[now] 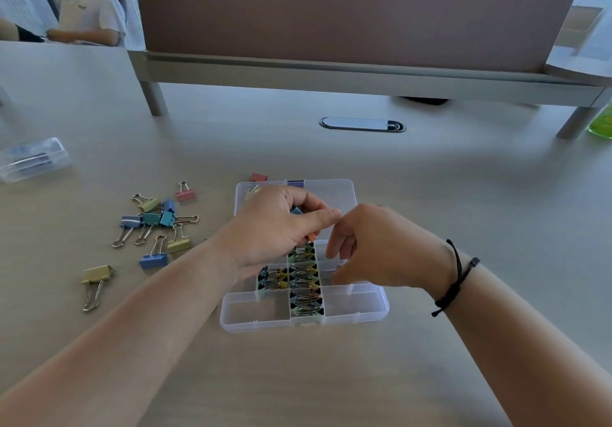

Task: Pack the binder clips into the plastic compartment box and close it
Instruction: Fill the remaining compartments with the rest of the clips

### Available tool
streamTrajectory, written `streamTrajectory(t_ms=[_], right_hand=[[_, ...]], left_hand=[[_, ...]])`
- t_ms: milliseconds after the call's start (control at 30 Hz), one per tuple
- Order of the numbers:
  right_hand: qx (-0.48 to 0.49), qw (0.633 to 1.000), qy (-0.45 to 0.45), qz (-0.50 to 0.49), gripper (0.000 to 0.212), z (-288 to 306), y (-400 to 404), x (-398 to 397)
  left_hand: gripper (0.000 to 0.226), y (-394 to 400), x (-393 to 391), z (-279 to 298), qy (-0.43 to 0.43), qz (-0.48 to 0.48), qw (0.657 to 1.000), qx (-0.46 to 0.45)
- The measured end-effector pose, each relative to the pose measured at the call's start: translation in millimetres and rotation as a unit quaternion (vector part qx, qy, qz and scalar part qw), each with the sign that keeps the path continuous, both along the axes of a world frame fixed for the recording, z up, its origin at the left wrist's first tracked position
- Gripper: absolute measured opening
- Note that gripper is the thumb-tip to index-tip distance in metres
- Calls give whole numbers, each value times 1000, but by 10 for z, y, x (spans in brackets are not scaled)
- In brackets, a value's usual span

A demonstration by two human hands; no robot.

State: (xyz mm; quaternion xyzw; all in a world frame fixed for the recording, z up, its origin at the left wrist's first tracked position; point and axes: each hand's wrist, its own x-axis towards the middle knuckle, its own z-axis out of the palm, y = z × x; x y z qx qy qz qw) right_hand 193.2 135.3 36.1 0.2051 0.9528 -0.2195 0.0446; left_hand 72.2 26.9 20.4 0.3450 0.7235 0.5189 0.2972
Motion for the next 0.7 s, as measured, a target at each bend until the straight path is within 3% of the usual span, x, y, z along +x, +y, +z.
streamTrajectory(t_ms=[133,233,467,567,700], right_hand=[[81,995,-38,50,15,41,-21,-119],[84,994,-28,61,12,27,-1,-128],[-37,999,22,31,24,27,123,-13],[-57,994,93,6,23,25,203,45],[-154,969,187,-39,20,3,174,83]], left_hand=[[13,-8,-21,14,-33,6,999,-8],[8,-14,-45,58,-78,10,997,-1],[22,-41,-64,142,-205,-3,979,21],[28,-47,-58,146,-227,-25,973,22],[23,-60,-53,144,-272,-72,958,56]])
